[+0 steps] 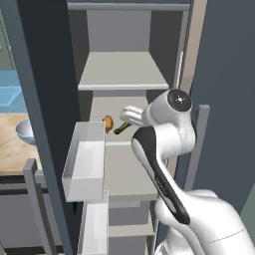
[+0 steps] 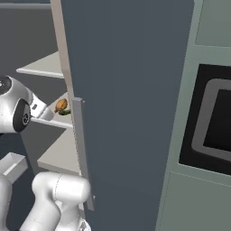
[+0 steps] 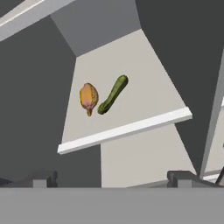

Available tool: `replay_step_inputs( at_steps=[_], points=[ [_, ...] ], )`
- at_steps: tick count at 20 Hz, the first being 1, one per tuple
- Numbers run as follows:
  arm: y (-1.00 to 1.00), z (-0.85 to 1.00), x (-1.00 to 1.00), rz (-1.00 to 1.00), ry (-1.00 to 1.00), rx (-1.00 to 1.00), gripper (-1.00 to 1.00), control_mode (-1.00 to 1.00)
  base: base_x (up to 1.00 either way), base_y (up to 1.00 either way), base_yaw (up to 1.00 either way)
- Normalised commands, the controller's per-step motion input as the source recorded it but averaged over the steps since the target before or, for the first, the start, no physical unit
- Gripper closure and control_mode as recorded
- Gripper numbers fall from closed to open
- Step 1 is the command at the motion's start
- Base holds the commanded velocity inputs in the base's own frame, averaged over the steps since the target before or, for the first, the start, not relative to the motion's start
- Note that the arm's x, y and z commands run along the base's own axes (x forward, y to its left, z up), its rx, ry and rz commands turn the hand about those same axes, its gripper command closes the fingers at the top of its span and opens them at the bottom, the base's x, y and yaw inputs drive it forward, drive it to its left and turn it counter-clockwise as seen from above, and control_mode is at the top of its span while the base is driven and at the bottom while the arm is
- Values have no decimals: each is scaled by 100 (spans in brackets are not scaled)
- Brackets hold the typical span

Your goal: Take the squash, garlic, and chicken drumstick from the freezer and place them in the bowl on the counter.

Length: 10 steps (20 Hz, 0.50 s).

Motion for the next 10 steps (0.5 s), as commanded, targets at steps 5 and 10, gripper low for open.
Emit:
replay_step_inputs(
  at_steps=[5, 10],
  points=[
    [0, -28, 33, 0, 0, 0, -100, -100, 0, 0, 0],
    [0, -26, 23, 0, 1, 2, -100, -100, 0, 0, 0]
  ],
)
